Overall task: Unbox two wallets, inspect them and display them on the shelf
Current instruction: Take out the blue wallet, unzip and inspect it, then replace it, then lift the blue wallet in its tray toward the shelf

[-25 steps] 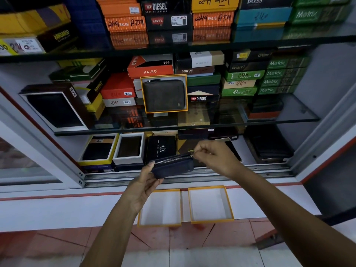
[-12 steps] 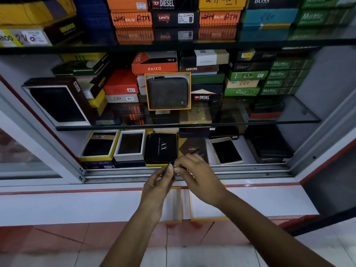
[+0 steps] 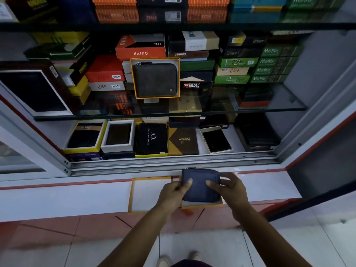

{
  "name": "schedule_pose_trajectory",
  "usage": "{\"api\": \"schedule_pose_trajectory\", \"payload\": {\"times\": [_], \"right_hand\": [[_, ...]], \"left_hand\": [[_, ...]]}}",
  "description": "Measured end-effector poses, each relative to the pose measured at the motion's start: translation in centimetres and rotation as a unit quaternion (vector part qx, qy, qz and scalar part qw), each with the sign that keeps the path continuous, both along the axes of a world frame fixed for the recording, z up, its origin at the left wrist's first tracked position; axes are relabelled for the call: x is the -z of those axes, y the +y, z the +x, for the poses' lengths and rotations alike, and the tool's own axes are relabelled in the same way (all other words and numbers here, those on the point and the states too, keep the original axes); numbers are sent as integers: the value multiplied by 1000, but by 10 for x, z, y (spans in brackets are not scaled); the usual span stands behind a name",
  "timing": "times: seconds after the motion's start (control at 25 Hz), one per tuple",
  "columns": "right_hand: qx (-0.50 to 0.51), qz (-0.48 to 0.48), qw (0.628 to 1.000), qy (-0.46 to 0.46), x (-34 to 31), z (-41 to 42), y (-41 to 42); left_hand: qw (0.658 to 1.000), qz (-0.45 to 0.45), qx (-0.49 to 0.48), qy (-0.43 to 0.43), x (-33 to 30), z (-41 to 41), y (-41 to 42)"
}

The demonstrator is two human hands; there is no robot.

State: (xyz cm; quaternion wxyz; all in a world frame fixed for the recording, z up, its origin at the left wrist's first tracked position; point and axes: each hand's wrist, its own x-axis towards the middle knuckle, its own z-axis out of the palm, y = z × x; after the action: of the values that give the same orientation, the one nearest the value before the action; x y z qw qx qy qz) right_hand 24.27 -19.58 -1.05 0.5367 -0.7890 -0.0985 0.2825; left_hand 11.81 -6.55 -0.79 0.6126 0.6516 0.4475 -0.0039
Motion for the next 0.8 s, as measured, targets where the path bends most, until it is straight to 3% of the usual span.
{"api": "schedule_pose_trajectory", "payload": {"times": [0.12, 0.24, 0.52, 0.68, 0.8], "right_hand": [[-2, -53, 999, -9, 10, 1, -4], [-6, -99, 995, -31, 17, 2, -3], [-3, -105, 994, -22, 20, -2, 1], [34, -6, 999, 25, 7, -20, 10], [9, 38, 996, 76, 4, -48, 38]], "left_hand": [[990, 136, 17, 18, 22, 7, -7], [976, 210, 14, 52, 40, 12, -4], [980, 194, -33, 22, 26, 16, -8], [979, 183, -78, -42, 13, -11, 8], [965, 230, -127, -16, 4, -51, 39]]}}
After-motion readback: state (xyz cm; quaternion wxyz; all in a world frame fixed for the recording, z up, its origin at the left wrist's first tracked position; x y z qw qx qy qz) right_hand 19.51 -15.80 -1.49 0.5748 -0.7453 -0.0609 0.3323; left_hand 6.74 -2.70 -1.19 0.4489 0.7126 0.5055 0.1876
